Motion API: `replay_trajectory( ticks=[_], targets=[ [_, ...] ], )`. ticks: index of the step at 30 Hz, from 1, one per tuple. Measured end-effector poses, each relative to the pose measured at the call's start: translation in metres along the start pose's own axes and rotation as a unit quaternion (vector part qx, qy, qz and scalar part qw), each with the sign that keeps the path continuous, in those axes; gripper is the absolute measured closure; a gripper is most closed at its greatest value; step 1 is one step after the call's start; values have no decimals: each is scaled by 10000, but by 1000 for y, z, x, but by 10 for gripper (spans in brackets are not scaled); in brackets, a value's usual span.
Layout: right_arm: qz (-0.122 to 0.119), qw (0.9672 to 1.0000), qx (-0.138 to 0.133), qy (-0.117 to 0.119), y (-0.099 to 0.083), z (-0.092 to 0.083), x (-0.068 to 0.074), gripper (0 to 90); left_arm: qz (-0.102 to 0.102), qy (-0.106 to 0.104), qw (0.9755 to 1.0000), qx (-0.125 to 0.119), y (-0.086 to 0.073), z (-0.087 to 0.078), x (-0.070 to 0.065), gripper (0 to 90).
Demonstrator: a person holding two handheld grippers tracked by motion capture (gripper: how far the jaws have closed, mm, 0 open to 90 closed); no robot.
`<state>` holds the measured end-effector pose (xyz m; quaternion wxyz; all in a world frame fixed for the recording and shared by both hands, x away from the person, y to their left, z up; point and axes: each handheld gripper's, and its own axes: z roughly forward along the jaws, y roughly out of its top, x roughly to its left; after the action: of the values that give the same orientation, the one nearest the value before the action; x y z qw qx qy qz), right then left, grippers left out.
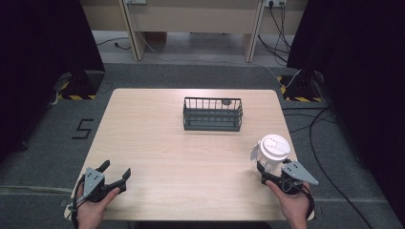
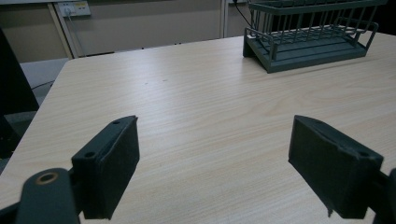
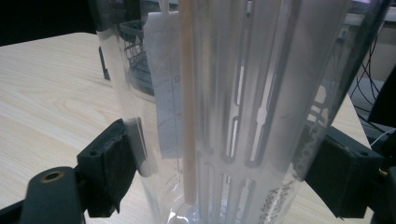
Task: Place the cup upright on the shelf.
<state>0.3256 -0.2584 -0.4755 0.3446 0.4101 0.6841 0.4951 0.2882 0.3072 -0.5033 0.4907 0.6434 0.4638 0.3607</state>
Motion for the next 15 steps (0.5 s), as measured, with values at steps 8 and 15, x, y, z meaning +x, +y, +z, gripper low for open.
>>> replay_trajectory(
  ticks=[8, 15],
  targets=[
    [-85, 10000, 26, 22, 8, 9, 2, 185, -9, 0, 10000, 0, 0, 0, 0, 159],
    [-126, 9999, 36, 29, 15, 15, 2, 185, -21, 13, 10000, 13, 0, 0, 1, 160]
  ],
)
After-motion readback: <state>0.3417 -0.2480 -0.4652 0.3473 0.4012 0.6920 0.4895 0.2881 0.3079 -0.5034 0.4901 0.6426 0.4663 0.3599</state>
